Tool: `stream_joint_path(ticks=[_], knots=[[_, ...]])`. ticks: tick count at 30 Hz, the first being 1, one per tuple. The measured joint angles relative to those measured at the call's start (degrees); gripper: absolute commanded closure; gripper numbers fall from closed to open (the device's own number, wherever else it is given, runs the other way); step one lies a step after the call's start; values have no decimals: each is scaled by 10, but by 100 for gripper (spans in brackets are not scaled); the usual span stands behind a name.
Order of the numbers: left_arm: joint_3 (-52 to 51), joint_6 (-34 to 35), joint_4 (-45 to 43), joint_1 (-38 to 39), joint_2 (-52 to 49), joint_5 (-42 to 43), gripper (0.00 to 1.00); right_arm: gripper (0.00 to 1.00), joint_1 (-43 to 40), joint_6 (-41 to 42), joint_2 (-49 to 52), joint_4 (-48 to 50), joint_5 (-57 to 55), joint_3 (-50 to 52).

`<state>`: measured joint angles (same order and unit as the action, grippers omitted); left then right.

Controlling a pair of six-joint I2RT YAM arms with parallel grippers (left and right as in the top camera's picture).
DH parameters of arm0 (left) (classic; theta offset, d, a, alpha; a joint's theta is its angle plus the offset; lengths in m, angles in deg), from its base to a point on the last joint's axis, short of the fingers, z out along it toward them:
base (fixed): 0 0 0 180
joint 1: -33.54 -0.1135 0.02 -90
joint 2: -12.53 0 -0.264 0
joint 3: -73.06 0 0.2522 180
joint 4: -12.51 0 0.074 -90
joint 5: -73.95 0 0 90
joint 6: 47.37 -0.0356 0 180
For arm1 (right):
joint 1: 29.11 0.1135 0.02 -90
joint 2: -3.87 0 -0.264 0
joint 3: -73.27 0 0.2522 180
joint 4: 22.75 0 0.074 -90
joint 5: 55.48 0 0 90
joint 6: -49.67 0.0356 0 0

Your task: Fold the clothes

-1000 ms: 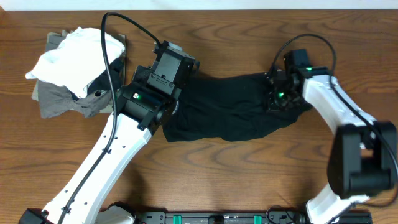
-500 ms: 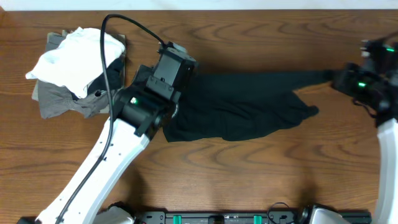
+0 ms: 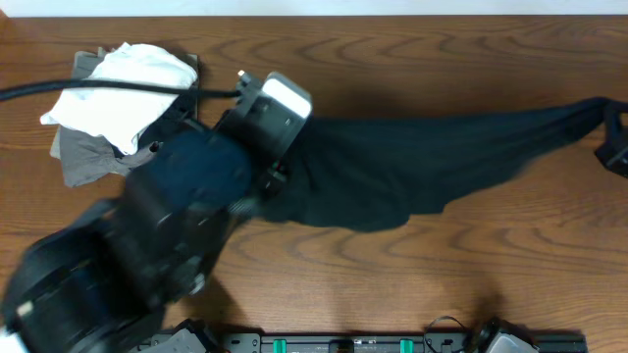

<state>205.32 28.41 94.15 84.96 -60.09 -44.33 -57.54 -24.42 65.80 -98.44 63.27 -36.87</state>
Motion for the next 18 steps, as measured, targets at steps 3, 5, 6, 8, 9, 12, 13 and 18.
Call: stream_joint_path(ticks=[3, 5, 6, 8, 9, 12, 13, 18], knots=[[47, -7, 53, 24, -3, 0, 94, 99, 0, 0, 0, -27, 0, -62], [74, -9, 79, 36, -5, -1, 94, 99, 0, 0, 1, -42, -1, -97], [91, -10, 90, 42, -6, -2, 94, 99, 0, 0, 2, -52, -1, -117], [113, -10, 97, 46, -5, -4, 94, 99, 0, 0, 2, -65, -4, -148], [124, -11, 99, 46, -5, -5, 94, 99, 0, 0, 2, -73, -8, -162], [137, -11, 101, 46, -2, -10, 94, 99, 0, 0, -2, -84, -21, -186], [138, -11, 103, 46, -3, -16, 94, 99, 0, 0, -3, -88, -26, -190], [140, -19, 105, 45, -26, -65, 94, 99, 0, 0, 18, -88, -40, -191]])
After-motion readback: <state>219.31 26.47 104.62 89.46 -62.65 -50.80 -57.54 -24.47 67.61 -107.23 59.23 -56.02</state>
